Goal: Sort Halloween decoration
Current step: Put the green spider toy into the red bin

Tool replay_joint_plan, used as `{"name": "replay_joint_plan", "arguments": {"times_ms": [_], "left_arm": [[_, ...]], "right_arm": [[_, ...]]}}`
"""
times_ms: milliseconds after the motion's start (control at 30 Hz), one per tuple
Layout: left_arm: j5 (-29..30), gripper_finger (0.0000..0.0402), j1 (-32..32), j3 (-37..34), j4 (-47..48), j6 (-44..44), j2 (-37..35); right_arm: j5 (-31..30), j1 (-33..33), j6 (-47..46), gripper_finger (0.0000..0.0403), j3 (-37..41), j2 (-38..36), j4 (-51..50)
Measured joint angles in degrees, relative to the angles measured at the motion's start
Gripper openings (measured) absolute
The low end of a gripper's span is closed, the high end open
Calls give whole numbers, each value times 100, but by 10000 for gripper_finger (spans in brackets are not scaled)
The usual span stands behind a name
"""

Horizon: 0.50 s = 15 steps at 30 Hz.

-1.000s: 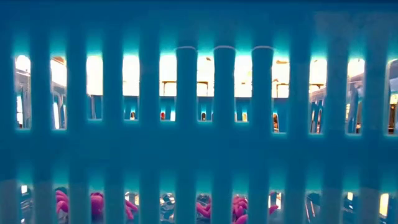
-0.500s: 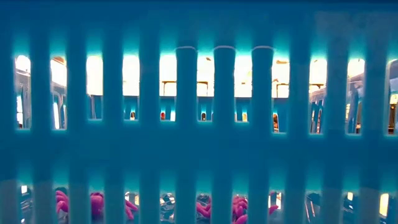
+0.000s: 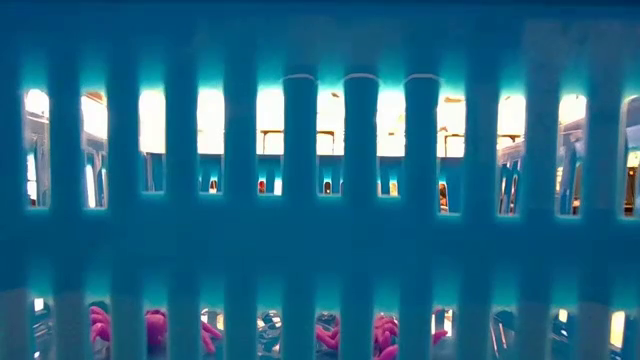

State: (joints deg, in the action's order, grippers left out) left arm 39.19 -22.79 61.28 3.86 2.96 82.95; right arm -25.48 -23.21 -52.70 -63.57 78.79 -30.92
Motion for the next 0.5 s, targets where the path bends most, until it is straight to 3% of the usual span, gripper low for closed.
{"name": "replay_joint_plan", "arguments": {"times_ms": [100, 233, 500], "left_arm": [[20, 118, 1, 0, 391, -312, -94], [25, 118, -1, 0, 805, -570, -139], [41, 117, 1, 0, 1029, -741, -139]], "right_arm": [[994, -404, -1624, 1, 0, 80, -861], [1895, -1148, -3098, 1, 0, 434, -850], [1976, -2303, -5141, 0, 0, 1052, -136]]}}
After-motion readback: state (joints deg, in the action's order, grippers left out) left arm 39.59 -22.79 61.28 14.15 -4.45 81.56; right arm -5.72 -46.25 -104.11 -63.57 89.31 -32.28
